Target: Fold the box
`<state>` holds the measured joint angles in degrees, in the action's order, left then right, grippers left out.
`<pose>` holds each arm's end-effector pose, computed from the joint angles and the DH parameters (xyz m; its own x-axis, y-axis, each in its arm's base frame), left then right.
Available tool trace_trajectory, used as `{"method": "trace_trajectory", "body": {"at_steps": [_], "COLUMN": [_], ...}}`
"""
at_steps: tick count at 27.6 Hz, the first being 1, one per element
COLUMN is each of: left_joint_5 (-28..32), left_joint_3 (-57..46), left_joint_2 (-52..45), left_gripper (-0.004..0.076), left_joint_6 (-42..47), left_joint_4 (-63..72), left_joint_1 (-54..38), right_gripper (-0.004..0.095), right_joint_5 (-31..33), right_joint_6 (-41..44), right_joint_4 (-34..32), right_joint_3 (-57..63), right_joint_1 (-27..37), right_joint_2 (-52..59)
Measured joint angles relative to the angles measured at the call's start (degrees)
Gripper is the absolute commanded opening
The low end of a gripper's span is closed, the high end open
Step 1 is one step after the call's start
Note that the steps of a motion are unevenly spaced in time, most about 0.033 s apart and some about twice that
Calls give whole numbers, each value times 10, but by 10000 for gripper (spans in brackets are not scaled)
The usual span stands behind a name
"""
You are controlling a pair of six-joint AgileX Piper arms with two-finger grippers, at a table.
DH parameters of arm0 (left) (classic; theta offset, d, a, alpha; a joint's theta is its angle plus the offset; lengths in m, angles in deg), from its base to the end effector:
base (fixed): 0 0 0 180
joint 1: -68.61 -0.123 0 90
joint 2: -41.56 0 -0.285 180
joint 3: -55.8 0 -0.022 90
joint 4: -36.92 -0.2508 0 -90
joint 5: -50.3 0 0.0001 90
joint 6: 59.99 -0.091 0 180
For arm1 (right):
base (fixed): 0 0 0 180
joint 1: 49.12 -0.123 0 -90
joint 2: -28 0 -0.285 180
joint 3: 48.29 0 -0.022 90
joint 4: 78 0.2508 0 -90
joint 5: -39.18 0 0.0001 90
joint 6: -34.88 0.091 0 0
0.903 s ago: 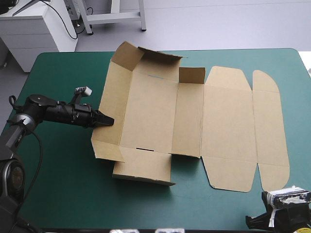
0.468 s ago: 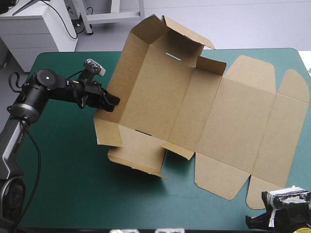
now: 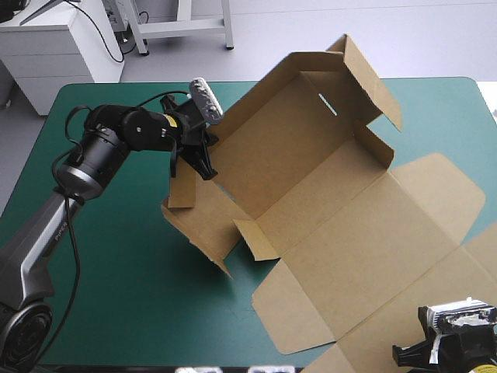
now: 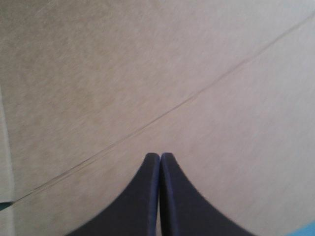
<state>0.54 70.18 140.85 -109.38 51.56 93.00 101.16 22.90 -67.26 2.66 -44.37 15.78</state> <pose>0.3191 -0.1640 0.3866 -0.1429 0.7546 -0.6404 0.8119 0.4595 0.3602 0.0103 0.0142 0.2649 -0.5573 -0.0724 -0.8272 -0.1208 0.9927 -0.0055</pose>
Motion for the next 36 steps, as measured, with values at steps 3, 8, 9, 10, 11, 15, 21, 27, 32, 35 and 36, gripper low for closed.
{"method": "trace_trajectory", "body": {"at_steps": [3, 8, 9, 10, 11, 15, 21, 27, 32, 35, 36], "left_joint_5": [6, 11, 16, 20, 26, 73, 179, 351, 413, 431, 437], "left_joint_3": [0, -1, -4, -7, -13, -48, -144, -297, -362, -388, -394], "left_joint_2": [0, 0, 0, 0, 0, -2, -27, -97, -142, -161, -165], "left_gripper": [-8, -9, -9, -9, -9, -9, -9, -8, -9, -9, -9], "left_joint_6": [5, 25, 25, 23, 20, 12, 27, 152, 199, 204, 204], "left_joint_4": [-71, -146, -155, -163, -172, -229, -343, -505, -577, -589, -592], "left_joint_1": [44, 71, 72, 74, 77, 104, 147, 151, 154, 156, 156], "right_gripper": [-20, -20, -19, -20, -20, -20, -20, -20, -20, -20, -20], "right_joint_5": [0, 0, 0, 0, 0, 0, 0, 0, 0, 0, -4], "right_joint_6": [0, 0, 0, 0, 0, 0, 0, 0, 0, 0, 9], "right_joint_4": [0, 0, 0, 0, 0, 0, 0, 0, 0, 0, 0], "right_joint_3": [0, 0, 0, 0, 0, 0, 0, 0, 0, 0, 0], "right_joint_1": [0, 0, 0, 0, 0, 0, 0, 0, 0, 0, 0], "right_joint_2": [0, 0, 0, 0, 0, 0, 0, 0, 0, 0, 0]}}
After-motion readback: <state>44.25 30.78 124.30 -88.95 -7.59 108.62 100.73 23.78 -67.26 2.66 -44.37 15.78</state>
